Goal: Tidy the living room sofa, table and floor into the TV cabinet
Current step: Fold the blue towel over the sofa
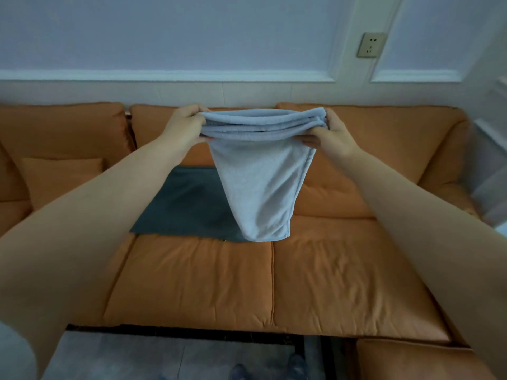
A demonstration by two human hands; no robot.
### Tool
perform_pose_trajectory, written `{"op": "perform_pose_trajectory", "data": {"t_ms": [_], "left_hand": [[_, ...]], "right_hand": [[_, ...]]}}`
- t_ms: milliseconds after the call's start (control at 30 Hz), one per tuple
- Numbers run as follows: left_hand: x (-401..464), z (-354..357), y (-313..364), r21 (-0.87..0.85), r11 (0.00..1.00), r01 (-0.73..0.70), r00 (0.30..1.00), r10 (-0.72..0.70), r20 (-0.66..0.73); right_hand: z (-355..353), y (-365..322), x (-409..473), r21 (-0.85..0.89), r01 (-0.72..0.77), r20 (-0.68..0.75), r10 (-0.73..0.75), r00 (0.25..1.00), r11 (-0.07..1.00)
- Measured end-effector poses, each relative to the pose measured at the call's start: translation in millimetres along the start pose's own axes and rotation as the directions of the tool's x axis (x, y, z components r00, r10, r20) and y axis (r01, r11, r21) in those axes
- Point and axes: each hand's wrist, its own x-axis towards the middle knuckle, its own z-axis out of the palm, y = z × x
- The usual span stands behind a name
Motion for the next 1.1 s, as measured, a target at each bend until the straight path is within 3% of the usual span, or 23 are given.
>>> {"op": "perform_pose_trajectory", "data": {"t_ms": [167,333,633,833,967,1100], "left_hand": [[2,17,-14,0.028,0.999,0.032,0.997,-0.034,0.07],[-6,37,-25,0.048,0.996,0.071,0.966,-0.081,0.245],[-14,77,-25,0.156,0.973,0.171,0.89,-0.22,0.4],[0,106,-33,0.216,0.921,0.325,0.826,-0.387,0.41],[14,137,-37,0.234,0.854,0.465,0.78,-0.52,0.347],[31,175,-45,0.203,0.834,0.513,0.798,-0.551,0.243]], "right_hand": [[-13,7,-30,-0.013,-0.006,-0.077,0.004,0.997,1.0],[-31,23,-58,-0.051,-0.064,-0.195,0.053,0.979,0.997],[-78,33,-84,-0.131,-0.314,-0.164,0.292,0.942,0.94],[-109,51,-74,-0.217,-0.442,-0.087,0.434,0.897,0.87],[-136,67,-54,-0.198,-0.56,-0.061,0.56,0.826,0.805],[-162,83,-26,-0.186,-0.603,-0.072,0.601,0.796,0.776]]}}
